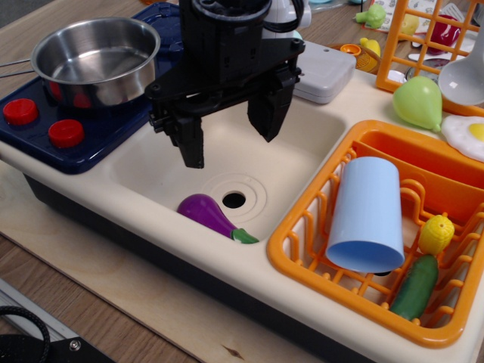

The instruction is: Put eggplant into pan

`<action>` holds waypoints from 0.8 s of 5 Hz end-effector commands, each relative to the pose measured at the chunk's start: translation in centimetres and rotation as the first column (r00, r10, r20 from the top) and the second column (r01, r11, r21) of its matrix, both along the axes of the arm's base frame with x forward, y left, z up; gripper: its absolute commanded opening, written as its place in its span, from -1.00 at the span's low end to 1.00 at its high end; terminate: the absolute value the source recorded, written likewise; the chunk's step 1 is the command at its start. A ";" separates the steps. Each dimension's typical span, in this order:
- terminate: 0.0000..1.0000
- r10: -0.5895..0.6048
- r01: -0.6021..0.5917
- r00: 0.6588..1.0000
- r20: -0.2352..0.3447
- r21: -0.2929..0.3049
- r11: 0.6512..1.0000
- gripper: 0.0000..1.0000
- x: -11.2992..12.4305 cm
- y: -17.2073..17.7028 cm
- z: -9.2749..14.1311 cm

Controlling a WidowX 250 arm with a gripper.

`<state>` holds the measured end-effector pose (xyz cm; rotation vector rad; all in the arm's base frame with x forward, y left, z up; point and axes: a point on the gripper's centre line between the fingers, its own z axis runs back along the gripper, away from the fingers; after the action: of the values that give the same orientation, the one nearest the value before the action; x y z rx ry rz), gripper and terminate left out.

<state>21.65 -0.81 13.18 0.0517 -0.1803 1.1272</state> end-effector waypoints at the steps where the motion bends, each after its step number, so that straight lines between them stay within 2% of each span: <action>1: -1.00 0.000 0.000 1.000 0.000 0.000 1.000 1.00 0.0 0.0 0.0; 2: -1.00 0.015 -0.015 1.000 0.001 -0.080 0.997 1.00 0.3 0.8 -1.9; 4: -1.00 0.026 -0.027 1.000 -0.008 -0.125 0.992 1.00 0.1 1.8 -4.3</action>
<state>21.09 0.90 7.60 -0.0751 -0.0605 1.1698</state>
